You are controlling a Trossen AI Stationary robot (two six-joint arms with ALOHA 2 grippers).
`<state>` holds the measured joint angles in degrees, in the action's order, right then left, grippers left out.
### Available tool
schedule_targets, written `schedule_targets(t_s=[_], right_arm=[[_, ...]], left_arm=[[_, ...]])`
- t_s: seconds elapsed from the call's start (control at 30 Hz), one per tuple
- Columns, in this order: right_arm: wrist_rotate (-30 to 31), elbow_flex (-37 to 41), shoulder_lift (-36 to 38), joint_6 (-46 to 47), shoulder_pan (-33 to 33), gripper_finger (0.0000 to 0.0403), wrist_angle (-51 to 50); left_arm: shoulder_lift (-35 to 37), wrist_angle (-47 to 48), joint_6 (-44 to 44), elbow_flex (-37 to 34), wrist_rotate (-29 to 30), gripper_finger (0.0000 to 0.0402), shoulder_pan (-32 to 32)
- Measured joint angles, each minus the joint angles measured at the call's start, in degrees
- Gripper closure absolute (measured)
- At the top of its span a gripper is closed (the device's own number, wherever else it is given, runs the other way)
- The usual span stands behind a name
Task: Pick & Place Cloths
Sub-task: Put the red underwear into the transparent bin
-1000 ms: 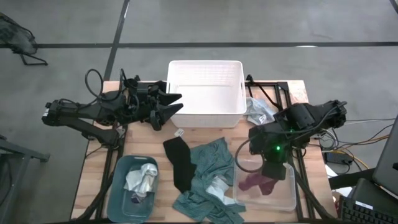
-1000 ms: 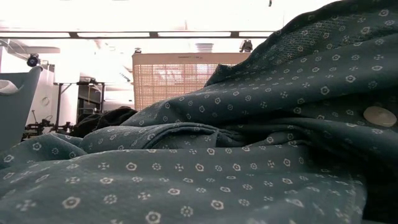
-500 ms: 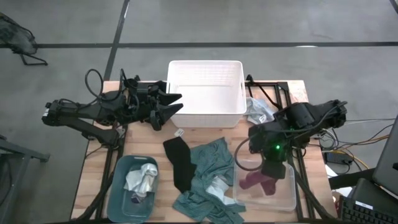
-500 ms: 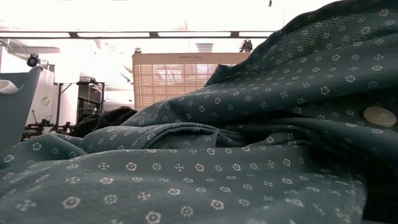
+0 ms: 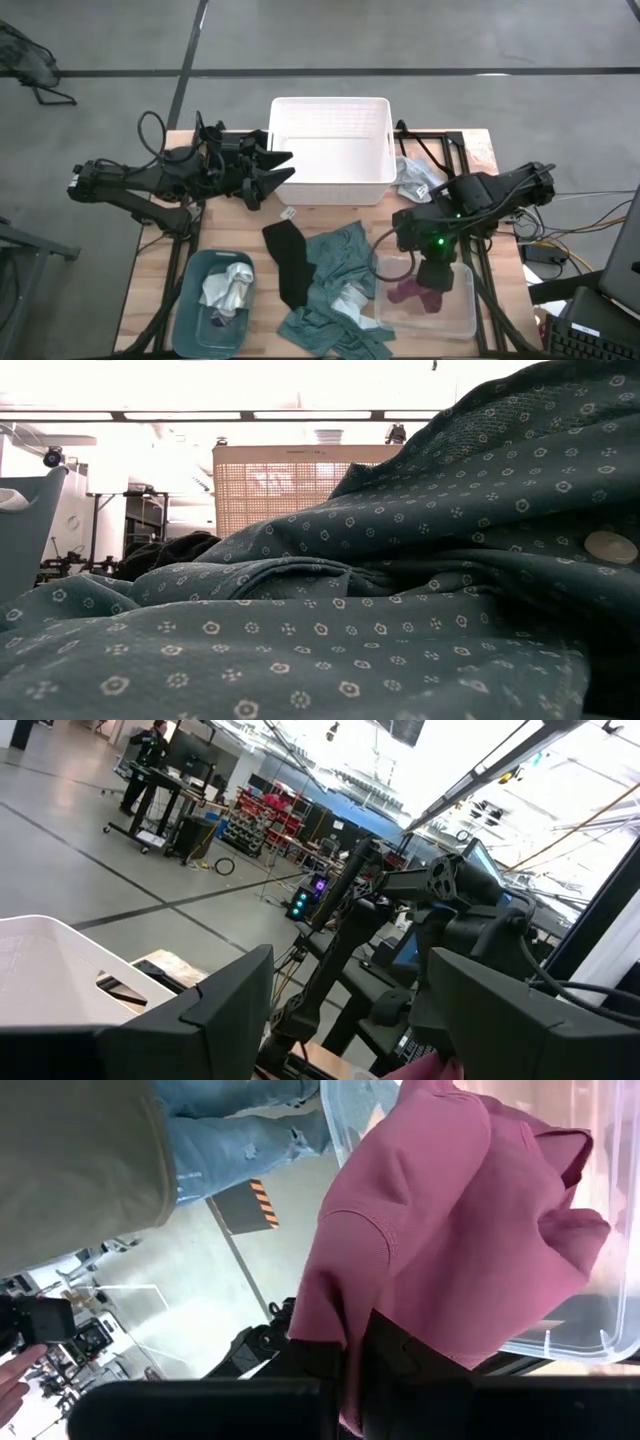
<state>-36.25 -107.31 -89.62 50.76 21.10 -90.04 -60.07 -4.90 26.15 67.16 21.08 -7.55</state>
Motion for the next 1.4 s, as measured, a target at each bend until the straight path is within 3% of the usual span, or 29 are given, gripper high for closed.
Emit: schedule_targets(t_s=[1.4], right_arm=[[-1.09, 8.03, 0.0, -4.83, 0.0, 0.0394, 0.15]], left_arm=[[0.0, 0.32, -0.22, 0.0, 0.0, 0.0131, 0.01]])
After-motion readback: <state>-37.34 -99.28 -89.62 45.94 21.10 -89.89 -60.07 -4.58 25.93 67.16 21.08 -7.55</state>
